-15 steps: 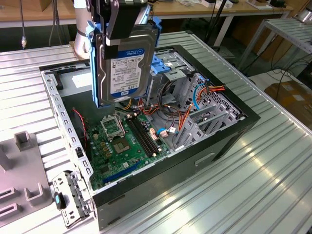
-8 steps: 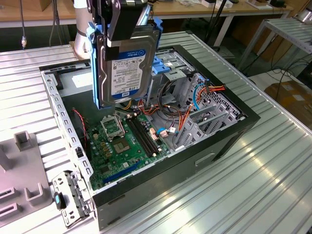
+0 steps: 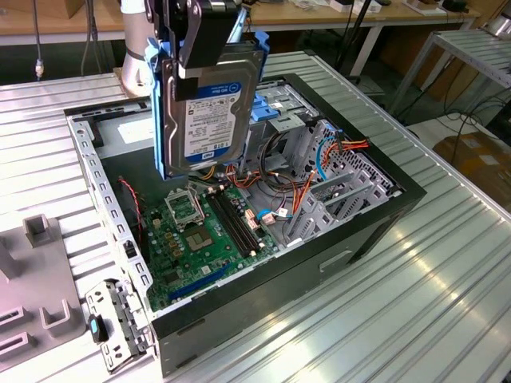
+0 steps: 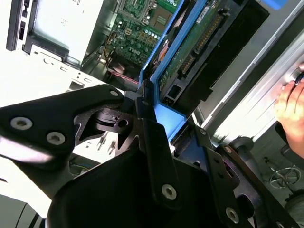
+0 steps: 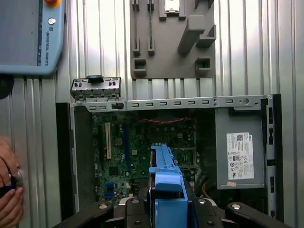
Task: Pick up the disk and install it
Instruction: 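Insert the disk into the insertion slot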
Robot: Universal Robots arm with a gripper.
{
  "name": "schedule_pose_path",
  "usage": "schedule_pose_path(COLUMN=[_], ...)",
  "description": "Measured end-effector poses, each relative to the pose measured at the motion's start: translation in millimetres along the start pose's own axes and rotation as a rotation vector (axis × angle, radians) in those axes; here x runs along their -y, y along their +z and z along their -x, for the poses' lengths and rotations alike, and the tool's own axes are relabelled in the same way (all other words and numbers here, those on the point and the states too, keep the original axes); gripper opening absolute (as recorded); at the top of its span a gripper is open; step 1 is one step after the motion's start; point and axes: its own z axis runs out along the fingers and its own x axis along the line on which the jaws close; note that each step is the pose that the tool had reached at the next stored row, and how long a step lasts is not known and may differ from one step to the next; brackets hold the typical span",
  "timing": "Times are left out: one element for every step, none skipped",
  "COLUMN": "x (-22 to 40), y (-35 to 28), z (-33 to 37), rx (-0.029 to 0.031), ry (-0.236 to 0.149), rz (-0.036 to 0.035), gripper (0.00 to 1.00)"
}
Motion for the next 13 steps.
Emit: schedule_pose_path(x=[0.8, 2.1, 2.9, 3.8, 4.9, 6.4, 7.5, 9.1, 10.5, 11.5, 12.6, 13.8, 14.7], y=[0.1, 0.1, 0.3, 0.4, 0.4, 0.6, 0.7, 1.0, 1.1, 1.2, 1.3, 1.4, 1.6], z=[0.0, 0.0, -0.1, -0.2, -0.2, -0.1, -0.1, -0.1, 0.0, 0.0, 0.1, 0.1, 0.2], rx=[-0.0001, -0.0003, -0.0003, -0.0002, -0.0004, -0.0005, -0.0005, -0.0004, -0.0009, -0.0014, -0.0018, -0.0024, -0.0026], ry=[0.000, 0.000, 0.000, 0.000, 0.000, 0.000, 0.000, 0.000, 0.000, 0.000, 0.000, 0.000, 0.000], rz=[0.0000, 0.0000, 0.0000, 0.0000, 0.0000, 0.0000, 0.0000, 0.0000, 0.0000, 0.0000, 0.0000, 0.0000, 0.0000], gripper=[0.37, 0.37, 0.37, 0.37, 0.37, 0.37, 0.37, 0.37, 0.37, 0.37, 0.37, 0.37, 0.37])
